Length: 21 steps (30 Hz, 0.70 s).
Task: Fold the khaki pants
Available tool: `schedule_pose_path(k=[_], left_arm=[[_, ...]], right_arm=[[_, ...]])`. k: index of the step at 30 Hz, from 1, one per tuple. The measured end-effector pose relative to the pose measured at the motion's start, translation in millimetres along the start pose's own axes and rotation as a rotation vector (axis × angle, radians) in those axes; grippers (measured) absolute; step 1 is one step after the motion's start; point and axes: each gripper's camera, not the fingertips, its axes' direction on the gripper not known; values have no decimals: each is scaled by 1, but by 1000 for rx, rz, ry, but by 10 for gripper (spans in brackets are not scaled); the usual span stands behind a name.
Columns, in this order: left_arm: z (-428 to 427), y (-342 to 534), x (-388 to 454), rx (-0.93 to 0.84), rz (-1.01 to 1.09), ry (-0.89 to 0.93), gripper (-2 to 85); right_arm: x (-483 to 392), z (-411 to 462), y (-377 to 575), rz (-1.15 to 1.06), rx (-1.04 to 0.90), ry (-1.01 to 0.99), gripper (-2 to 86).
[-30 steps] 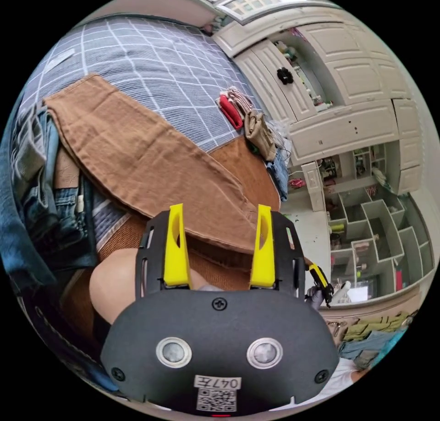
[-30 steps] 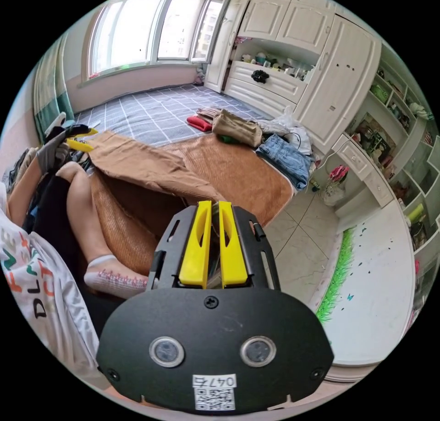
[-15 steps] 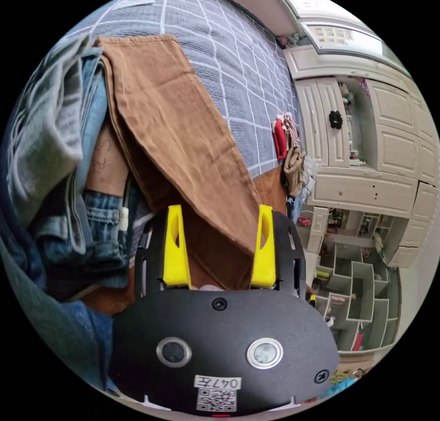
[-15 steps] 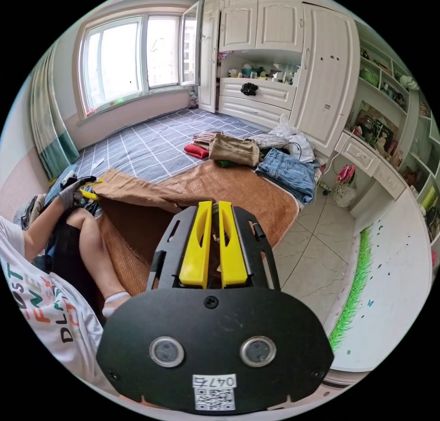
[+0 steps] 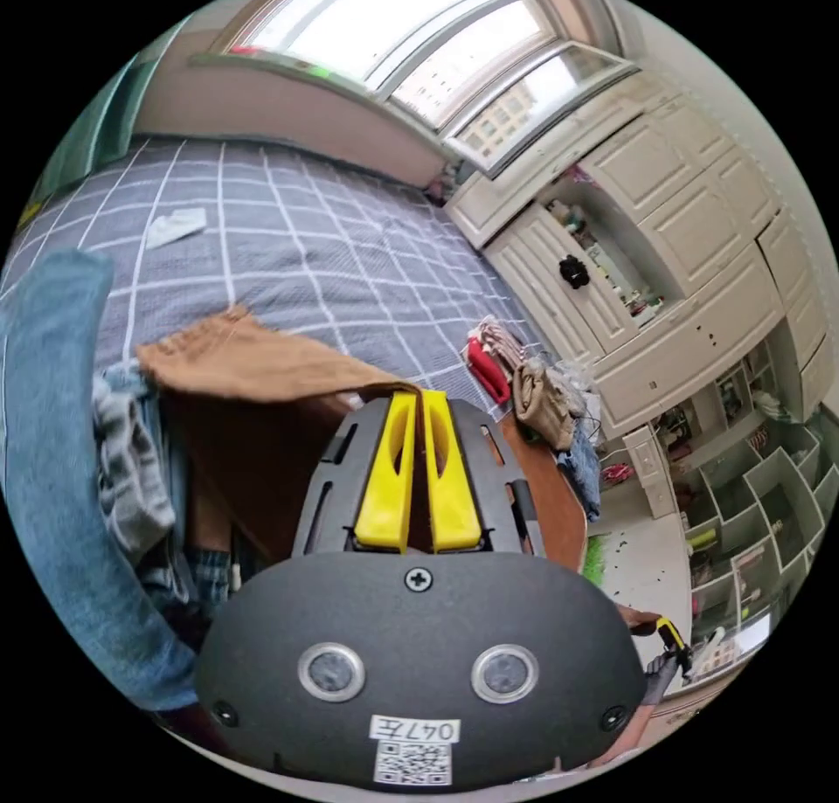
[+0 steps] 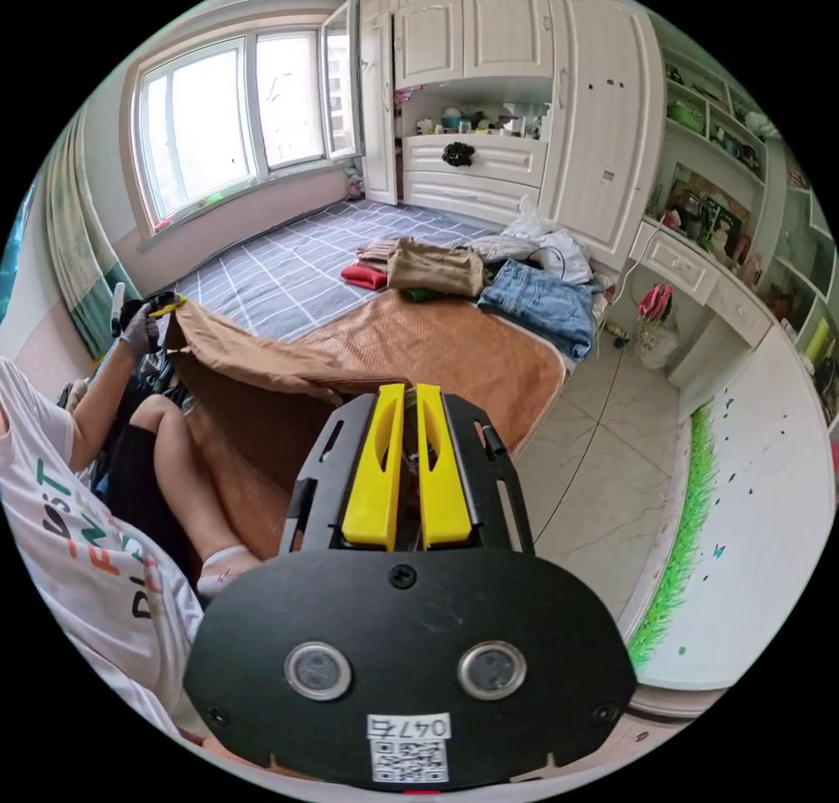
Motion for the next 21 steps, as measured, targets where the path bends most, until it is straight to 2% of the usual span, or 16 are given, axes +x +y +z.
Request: schedule_pose_path(k=[4, 6, 8, 9, 11, 14, 17, 21], left_arm=[[91, -122, 115, 29, 169, 65, 19], [167, -185, 170, -93, 259, 47, 79], [253, -229, 209, -330, 149, 65, 179], [268, -232, 216, -369, 124, 86, 198], [302, -225, 246, -448, 120, 185, 208], [318, -188, 273, -541, 243, 108, 217], [302, -129, 281, -583, 358, 24, 208], [284, -56, 288, -653, 349, 76, 189]], right_arm=[[48, 45, -92, -47, 38, 47, 10], [83, 89, -143, -22, 23, 85, 21], [137, 157, -186, 153, -30, 164, 121], [150, 169, -190, 212, -51, 189, 129], [179, 192, -184, 378, -39, 125, 142], [170, 197, -143, 337, 3, 35, 132], [157, 217, -75, 286, -147, 2, 127], [143, 239, 16, 329, -328, -103, 130]])
